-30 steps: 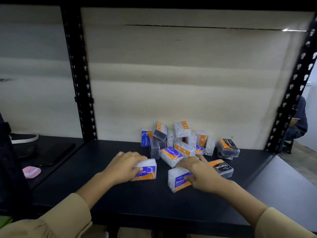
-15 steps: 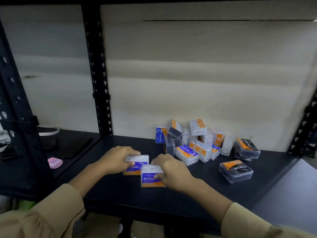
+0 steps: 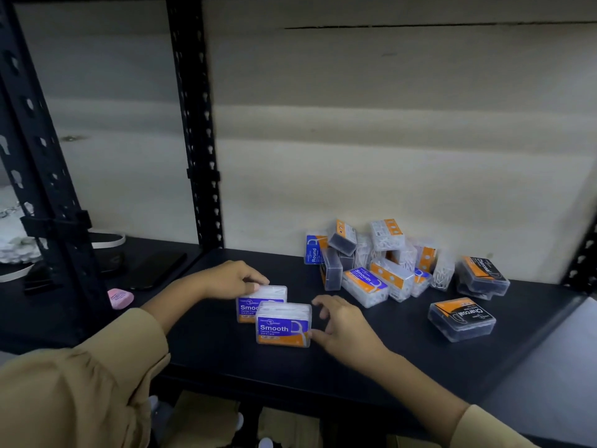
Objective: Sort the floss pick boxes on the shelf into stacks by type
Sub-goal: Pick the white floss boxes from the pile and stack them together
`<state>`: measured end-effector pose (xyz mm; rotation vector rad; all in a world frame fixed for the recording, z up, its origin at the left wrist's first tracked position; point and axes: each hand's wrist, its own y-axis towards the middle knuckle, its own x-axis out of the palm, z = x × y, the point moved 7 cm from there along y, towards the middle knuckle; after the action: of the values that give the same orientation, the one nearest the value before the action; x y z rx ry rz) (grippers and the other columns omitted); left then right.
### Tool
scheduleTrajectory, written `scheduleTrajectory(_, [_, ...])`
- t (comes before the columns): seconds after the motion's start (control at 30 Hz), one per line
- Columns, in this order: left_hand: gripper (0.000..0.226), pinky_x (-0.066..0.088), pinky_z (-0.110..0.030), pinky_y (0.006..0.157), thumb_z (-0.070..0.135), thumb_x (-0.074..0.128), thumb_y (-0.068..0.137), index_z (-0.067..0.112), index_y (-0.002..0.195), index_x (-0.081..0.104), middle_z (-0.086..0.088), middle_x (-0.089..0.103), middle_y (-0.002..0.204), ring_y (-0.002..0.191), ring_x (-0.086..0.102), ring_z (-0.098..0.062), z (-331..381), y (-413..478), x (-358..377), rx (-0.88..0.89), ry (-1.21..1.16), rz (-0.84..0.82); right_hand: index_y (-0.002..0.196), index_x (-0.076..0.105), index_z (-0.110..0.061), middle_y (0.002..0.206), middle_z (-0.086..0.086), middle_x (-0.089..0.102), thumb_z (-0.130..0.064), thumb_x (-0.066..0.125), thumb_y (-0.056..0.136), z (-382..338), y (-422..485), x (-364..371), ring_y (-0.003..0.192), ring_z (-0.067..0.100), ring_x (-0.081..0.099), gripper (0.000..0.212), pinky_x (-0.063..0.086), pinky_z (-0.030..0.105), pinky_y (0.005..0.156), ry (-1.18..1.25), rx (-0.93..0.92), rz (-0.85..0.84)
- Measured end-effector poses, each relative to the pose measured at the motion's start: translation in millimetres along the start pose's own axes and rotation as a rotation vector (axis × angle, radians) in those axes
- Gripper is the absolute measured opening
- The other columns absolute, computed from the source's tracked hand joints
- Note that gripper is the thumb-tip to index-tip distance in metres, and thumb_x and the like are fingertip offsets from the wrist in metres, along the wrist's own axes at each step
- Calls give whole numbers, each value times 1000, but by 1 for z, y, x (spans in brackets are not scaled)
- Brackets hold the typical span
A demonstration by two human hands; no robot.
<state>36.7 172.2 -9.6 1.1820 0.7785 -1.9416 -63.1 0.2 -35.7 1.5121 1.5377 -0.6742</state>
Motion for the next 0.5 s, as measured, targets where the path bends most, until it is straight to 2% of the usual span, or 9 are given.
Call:
scheduleTrajectory(0.07, [34, 40, -23, 100, 10, 46, 96, 22, 124, 62, 6, 62, 128, 114, 55, -5, 3, 4, 2, 6, -2, -31, 124, 51, -16, 96, -2, 53, -22, 68, 82, 4, 0, 4, 81, 9, 53, 45, 53, 31, 80, 81, 45, 4])
scheduleTrajectory(0.17, [33, 44, -27, 100, 10, 46, 95, 23, 120, 64, 5, 65, 123, 112, 58, -8, 5, 9, 3, 13, 2, -50, 113, 56, -14, 85, -4, 56, -21, 69, 82, 3, 2, 11, 78, 9, 57, 35, 52, 27, 75, 180, 97, 6])
scheduleTrajectory(0.3, [30, 45, -28, 98, 10, 48, 94, 21, 116, 66, 4, 66, 119, 109, 59, -7, 7, 14, 2, 16, -11, -80, 99, 56, -16, 69, -10, 55, -22, 69, 82, -4, 9, 19, 62, 4, 55, 23, 48, 16, 63, 265, 138, 44])
scheduleTrajectory(0.43, [31, 47, -27, 95, 9, 49, 93, 22, 113, 67, 6, 67, 112, 104, 60, -7, 7, 19, 3, 32, -6, -95, 91, 49, -19, 69, -12, 53, -23, 68, 82, -12, 14, 28, 60, 0, 53, 21, 44, 12, 53, 311, 159, 73])
scheduleTrajectory(0.5, [31, 46, -24, 91, 8, 48, 93, 21, 113, 67, 9, 66, 106, 99, 59, -5, 8, 20, 4, 35, -1, -100, 90, 46, -19, 76, -7, 59, -23, 68, 82, -16, 16, 32, 62, -1, 53, 24, 43, 13, 51, 321, 165, 85])
